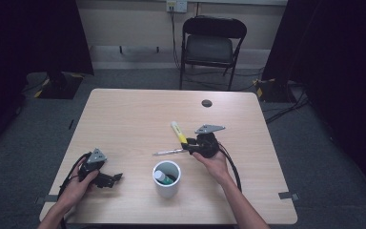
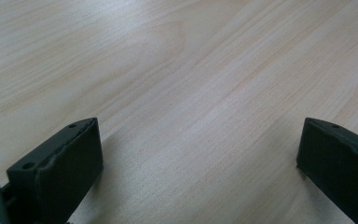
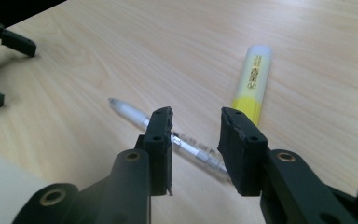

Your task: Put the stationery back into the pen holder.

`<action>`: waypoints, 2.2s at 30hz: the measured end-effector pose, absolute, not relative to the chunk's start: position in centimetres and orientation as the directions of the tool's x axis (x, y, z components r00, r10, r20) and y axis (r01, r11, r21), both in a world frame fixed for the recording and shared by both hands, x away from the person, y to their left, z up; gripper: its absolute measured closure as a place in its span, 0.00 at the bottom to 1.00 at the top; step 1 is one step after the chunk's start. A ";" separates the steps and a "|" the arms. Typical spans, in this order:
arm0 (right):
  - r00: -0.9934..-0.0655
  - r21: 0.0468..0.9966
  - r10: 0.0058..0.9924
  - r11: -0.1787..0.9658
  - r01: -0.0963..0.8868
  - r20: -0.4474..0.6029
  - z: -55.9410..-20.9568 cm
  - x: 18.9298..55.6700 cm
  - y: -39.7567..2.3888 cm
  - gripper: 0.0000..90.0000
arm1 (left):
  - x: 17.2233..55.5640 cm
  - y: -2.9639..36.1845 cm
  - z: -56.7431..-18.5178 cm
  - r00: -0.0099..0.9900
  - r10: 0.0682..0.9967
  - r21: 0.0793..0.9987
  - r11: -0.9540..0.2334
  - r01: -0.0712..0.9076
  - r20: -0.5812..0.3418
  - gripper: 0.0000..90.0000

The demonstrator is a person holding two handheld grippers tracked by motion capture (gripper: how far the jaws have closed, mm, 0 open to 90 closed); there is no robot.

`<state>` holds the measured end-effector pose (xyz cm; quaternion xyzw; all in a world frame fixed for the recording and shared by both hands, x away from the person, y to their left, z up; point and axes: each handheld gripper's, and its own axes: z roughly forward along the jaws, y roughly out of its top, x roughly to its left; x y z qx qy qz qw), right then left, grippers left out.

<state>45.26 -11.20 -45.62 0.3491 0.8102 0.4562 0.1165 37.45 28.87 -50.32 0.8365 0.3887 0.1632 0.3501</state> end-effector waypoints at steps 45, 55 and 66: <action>-0.631 0.759 0.774 0.382 0.528 0.050 -49.7 49.5 -8.6 0.68 | 37.5 28.8 -50.3 0.645 0.764 0.715 -0.449 0.536 -0.004 0.00; -0.587 0.758 0.809 0.367 0.540 0.026 -49.7 49.8 -10.0 0.74 | 37.5 28.9 -50.3 0.647 0.763 0.713 -0.452 0.536 -0.002 0.00; -0.577 0.758 0.816 0.361 0.544 0.026 -49.7 49.6 -11.0 0.74 | 37.5 28.9 -50.3 0.646 0.763 0.713 -0.452 0.536 -0.002 0.00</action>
